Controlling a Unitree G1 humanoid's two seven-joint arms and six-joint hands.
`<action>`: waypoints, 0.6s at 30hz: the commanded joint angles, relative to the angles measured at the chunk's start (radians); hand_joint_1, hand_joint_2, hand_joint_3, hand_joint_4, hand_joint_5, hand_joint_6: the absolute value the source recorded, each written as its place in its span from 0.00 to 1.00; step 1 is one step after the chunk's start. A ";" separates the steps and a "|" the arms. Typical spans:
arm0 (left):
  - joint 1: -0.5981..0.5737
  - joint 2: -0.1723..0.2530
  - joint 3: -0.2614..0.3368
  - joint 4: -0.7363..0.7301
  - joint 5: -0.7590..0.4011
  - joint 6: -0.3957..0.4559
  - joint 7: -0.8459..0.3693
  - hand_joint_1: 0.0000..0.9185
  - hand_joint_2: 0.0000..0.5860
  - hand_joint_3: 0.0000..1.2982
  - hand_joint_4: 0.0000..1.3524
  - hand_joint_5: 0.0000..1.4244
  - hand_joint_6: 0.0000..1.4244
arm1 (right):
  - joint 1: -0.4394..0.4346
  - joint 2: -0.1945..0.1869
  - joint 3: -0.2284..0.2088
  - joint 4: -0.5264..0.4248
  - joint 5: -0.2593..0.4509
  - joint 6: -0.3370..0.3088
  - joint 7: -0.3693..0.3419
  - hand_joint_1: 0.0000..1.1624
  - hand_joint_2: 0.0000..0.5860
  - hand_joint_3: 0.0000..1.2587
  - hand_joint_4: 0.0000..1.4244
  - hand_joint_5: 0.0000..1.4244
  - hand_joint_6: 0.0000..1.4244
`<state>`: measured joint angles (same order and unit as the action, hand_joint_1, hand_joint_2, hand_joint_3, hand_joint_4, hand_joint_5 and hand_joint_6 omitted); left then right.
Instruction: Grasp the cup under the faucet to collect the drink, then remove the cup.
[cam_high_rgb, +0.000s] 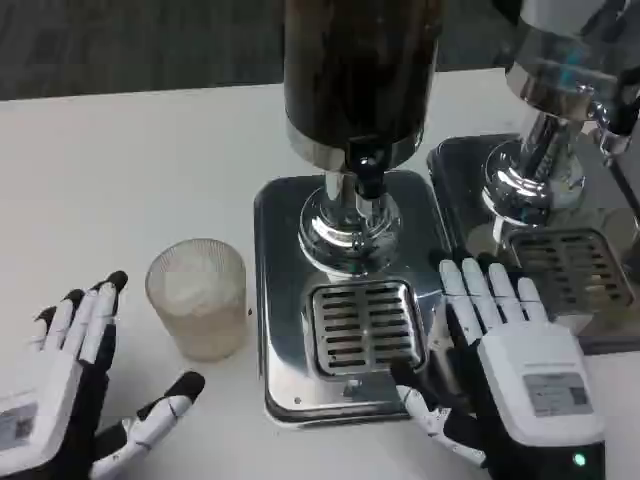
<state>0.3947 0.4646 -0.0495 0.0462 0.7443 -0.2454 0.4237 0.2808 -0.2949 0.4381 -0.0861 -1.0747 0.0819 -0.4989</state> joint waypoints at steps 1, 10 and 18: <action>0.005 -0.002 0.003 -0.004 -0.011 0.008 -0.010 0.00 0.30 0.00 0.00 0.00 0.00 | -0.010 -0.008 0.000 0.005 0.006 -0.004 0.021 0.30 0.63 0.00 0.00 0.00 0.00; 0.001 0.000 0.004 -0.005 -0.012 0.005 -0.009 0.00 0.30 0.00 0.00 0.00 0.00 | -0.007 -0.002 -0.003 0.003 0.009 0.000 0.030 0.31 0.63 0.00 0.00 0.00 0.00; -0.015 0.001 0.024 0.000 -0.030 -0.011 0.015 0.00 0.30 0.00 0.00 0.00 0.00 | -0.024 -0.012 -0.001 0.000 0.002 0.001 0.054 0.31 0.64 0.01 0.00 0.00 0.00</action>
<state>0.3900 0.4607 -0.0476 0.0462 0.7302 -0.2455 0.4236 0.2704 -0.2996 0.4362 -0.0847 -1.0686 0.0821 -0.4634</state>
